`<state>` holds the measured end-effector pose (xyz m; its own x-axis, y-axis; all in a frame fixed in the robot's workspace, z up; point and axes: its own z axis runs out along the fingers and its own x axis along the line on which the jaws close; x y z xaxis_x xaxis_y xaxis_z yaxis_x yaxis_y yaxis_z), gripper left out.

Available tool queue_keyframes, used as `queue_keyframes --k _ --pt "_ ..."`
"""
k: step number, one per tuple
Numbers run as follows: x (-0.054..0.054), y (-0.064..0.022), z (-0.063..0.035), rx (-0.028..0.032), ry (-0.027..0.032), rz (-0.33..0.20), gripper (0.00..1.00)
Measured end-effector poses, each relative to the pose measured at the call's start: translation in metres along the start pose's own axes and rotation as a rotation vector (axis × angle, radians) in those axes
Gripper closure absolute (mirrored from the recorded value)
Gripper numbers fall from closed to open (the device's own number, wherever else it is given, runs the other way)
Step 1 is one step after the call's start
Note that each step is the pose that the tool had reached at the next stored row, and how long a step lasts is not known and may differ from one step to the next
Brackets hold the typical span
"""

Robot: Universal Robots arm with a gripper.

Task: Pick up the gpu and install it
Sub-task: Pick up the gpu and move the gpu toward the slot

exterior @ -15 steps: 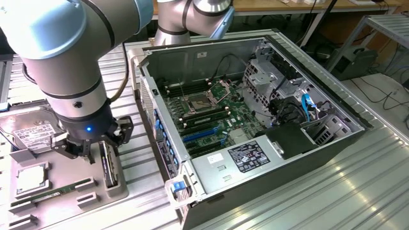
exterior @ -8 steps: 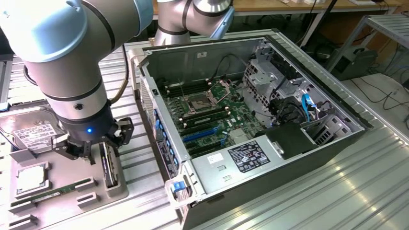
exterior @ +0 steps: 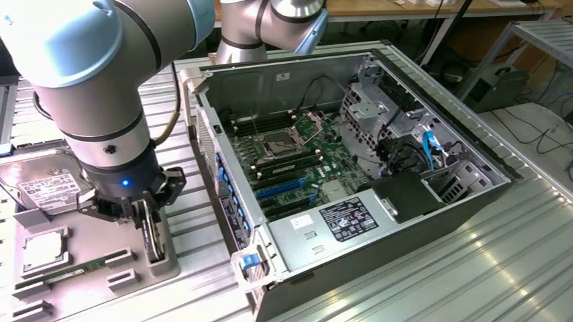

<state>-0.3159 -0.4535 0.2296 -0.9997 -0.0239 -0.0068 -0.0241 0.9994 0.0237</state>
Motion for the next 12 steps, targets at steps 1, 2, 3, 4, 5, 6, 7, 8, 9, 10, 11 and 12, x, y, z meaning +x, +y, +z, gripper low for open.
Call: queue_keyframes --k 1,2,3,4,5,6,7,8,9,10,11,12 --pt "0.0 0.0 0.0 0.0 0.0 0.0 0.67" --pt "0.0 0.0 0.0 0.0 0.0 0.0 0.67" --pt "-0.0003 0.0 0.0002 -0.0002 -0.0002 0.0 0.67" --pt "-0.0007 0.0 0.0002 -0.0003 -0.0003 0.0 0.67" --pt "-0.0008 0.0 0.0001 -0.0001 -0.0001 0.0 0.67" --pt "-0.0012 0.0 0.0001 -0.0001 0.0 0.0 0.67" --pt "-0.0012 0.0 0.0001 0.0 0.0 0.0 0.67" --pt "-0.0012 0.0 0.0001 0.0 0.0 0.0 0.67" --pt "-0.0012 0.0 0.0001 0.0 0.0 0.0 0.67" --pt "-0.0012 0.0 0.0001 0.0 0.0 0.0 0.67" --pt "-0.0012 0.0 0.0001 0.0001 0.0 0.0 0.68" --pt "-0.0012 0.0 0.0001 0.0001 0.0 0.0 0.72"
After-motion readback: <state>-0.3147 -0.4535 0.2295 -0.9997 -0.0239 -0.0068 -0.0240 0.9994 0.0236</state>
